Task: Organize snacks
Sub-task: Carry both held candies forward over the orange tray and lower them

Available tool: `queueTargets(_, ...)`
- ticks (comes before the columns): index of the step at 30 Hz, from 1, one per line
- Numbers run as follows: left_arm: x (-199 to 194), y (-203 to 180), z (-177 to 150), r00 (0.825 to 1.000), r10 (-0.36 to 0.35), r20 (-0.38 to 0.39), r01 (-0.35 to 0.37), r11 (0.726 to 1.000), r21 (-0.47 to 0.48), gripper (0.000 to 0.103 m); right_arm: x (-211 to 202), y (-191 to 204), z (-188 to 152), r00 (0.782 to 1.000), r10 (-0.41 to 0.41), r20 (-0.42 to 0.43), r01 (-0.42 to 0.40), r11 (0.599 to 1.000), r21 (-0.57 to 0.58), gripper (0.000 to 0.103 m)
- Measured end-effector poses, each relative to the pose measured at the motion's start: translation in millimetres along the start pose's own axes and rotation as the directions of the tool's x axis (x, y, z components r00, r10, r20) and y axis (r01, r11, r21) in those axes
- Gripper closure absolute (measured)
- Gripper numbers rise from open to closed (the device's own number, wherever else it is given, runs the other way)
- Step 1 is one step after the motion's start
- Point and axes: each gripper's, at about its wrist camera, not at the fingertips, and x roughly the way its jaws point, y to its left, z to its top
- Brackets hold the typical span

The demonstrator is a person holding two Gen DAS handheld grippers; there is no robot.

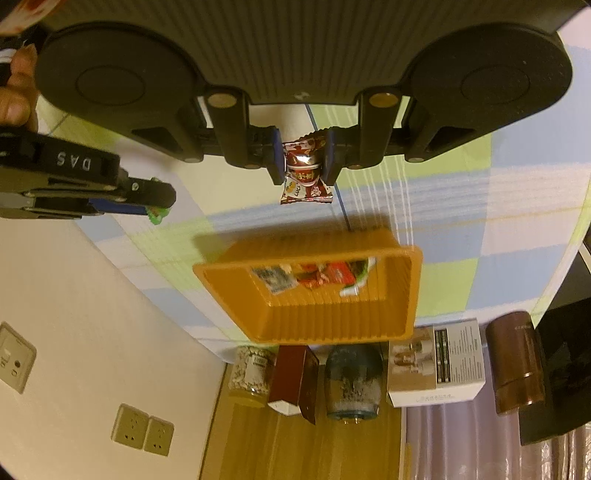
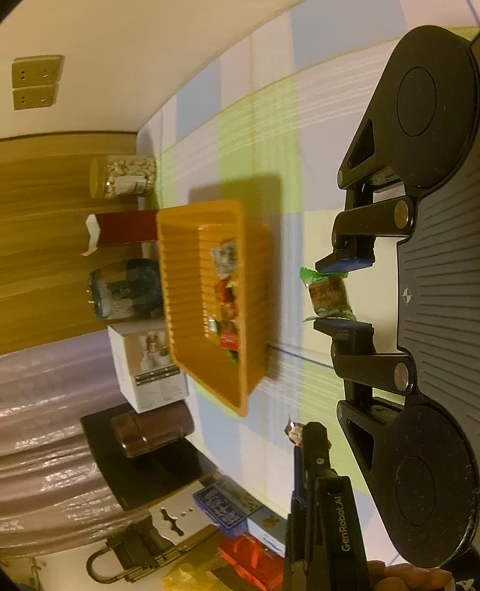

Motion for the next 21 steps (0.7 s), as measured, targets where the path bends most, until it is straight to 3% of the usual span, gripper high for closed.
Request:
queueTargets(12, 39, 26, 76, 0.999, -0.003, 0.050, 0.003, 1.000, -0.001, 0.084, 41, -20, 83, 0.999, 0.011, 0.033, -0.011, 1.000, 0.003, 0.077)
queueTargets(21, 85, 47, 110, 0.999, 0.022, 0.033, -0.021, 1.000, -0.012, 0.084, 88, -32, 117, 1.000, 0.003, 0.015, -0.004, 1.000, 0.014, 0.077)
